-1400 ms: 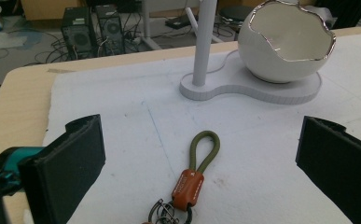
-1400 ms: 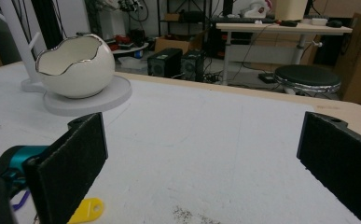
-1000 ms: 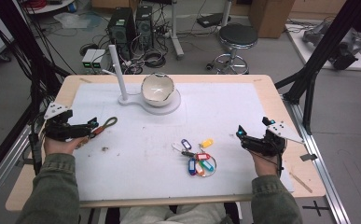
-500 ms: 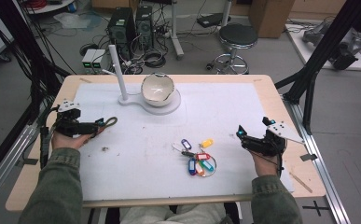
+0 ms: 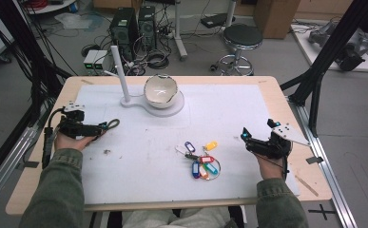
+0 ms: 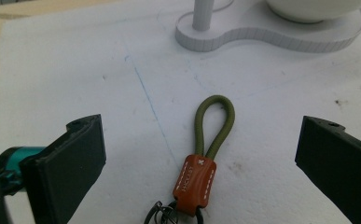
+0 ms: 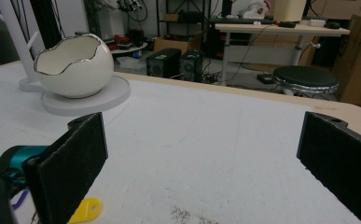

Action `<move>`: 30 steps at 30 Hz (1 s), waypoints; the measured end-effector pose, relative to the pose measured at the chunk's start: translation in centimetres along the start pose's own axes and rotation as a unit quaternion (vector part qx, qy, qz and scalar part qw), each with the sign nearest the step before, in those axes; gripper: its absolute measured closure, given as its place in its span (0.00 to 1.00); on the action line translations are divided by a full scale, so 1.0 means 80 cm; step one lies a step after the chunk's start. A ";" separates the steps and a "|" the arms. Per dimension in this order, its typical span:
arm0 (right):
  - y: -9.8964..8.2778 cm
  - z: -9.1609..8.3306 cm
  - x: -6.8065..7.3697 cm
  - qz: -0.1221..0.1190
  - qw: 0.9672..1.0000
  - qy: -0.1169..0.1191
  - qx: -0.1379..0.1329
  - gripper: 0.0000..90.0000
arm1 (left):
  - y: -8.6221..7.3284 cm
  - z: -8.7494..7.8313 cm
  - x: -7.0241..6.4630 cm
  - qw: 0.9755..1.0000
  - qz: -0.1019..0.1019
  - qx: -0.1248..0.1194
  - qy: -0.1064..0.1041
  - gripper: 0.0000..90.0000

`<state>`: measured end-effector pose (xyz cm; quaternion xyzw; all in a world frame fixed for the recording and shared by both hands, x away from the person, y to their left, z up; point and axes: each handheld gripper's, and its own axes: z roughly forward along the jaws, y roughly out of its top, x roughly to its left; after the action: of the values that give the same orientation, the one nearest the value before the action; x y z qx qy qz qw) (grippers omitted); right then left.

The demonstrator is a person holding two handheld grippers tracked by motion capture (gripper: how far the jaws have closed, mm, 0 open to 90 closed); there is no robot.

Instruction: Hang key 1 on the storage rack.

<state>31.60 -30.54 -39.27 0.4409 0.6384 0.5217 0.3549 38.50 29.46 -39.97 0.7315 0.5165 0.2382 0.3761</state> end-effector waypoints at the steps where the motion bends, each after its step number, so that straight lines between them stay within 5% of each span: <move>1: 0.000 0.000 0.001 0.001 1.000 0.001 0.001 0.01 | 0.000 0.002 0.000 1.000 -0.001 0.004 -0.001 0.03; 8: 0.000 0.000 0.000 0.000 1.000 0.001 0.001 0.01 | 0.006 0.010 0.004 0.999 0.010 0.045 -0.003 0.04; 14: 0.000 0.000 0.000 -0.001 1.000 0.001 0.000 0.01 | 0.000 0.020 0.006 0.996 0.013 0.093 -0.013 0.06; 30: 0.000 -0.001 0.000 0.001 1.000 0.000 -0.001 0.01 | -0.005 0.027 0.005 0.992 0.030 0.125 -0.008 0.19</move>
<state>31.54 -30.56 -39.26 0.4407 0.6375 0.5228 0.3550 40.03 29.21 -41.59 0.7897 0.5169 0.1768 0.2791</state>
